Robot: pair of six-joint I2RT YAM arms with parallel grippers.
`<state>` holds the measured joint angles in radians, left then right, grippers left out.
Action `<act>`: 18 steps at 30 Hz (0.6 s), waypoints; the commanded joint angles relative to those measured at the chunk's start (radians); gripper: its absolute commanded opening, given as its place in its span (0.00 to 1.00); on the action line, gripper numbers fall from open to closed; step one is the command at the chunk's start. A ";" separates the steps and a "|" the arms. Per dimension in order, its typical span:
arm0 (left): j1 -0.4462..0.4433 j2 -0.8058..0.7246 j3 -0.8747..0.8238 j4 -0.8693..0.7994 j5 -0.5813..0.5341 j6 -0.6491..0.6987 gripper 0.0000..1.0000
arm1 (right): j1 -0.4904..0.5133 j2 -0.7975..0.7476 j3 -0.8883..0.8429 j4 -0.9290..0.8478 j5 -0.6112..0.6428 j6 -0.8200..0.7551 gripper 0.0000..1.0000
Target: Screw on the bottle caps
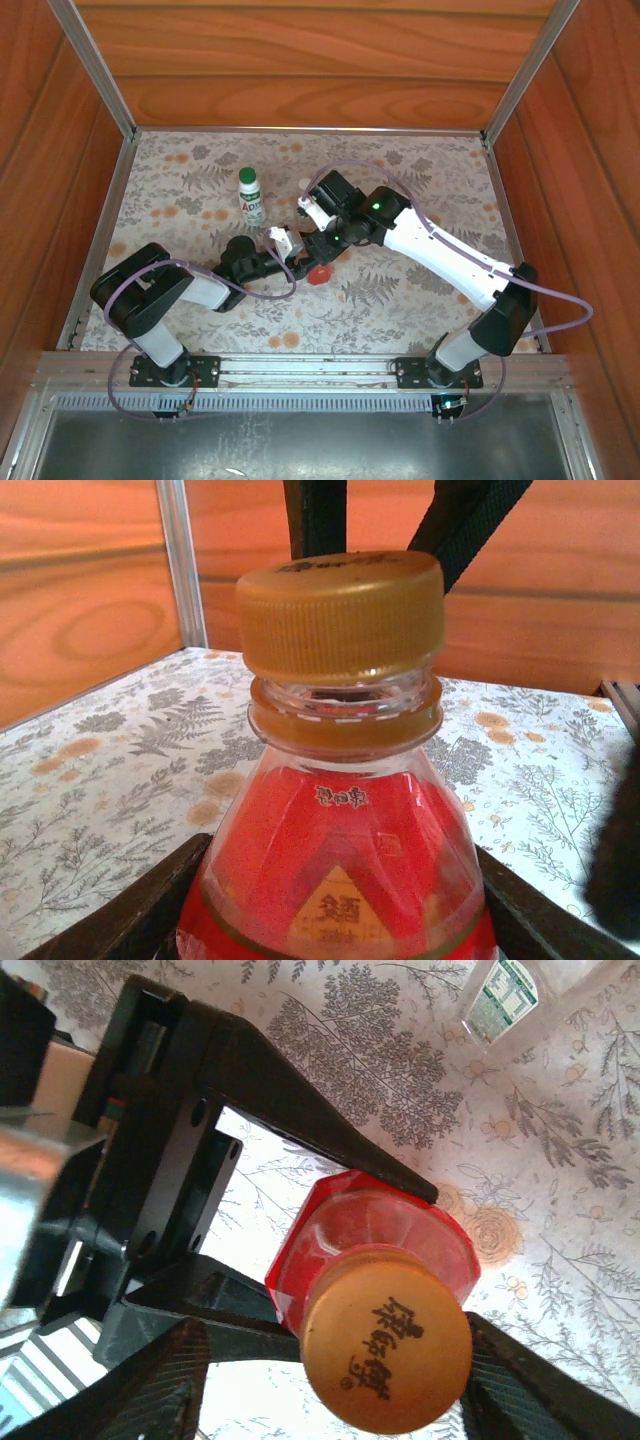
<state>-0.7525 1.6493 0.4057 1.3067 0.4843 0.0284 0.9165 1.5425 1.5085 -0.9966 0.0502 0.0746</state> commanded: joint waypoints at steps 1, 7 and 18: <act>0.009 0.008 -0.007 -0.041 0.001 0.007 0.58 | 0.005 -0.053 -0.014 -0.003 -0.025 0.011 0.72; 0.009 0.014 -0.008 -0.041 0.001 0.007 0.58 | -0.012 -0.152 -0.051 0.081 -0.054 0.062 0.72; 0.010 0.012 -0.008 -0.041 0.000 0.008 0.58 | -0.098 -0.113 -0.039 0.105 -0.123 0.107 0.40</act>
<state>-0.7525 1.6493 0.4057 1.3064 0.4839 0.0288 0.8272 1.4120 1.4635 -0.8948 -0.0372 0.1638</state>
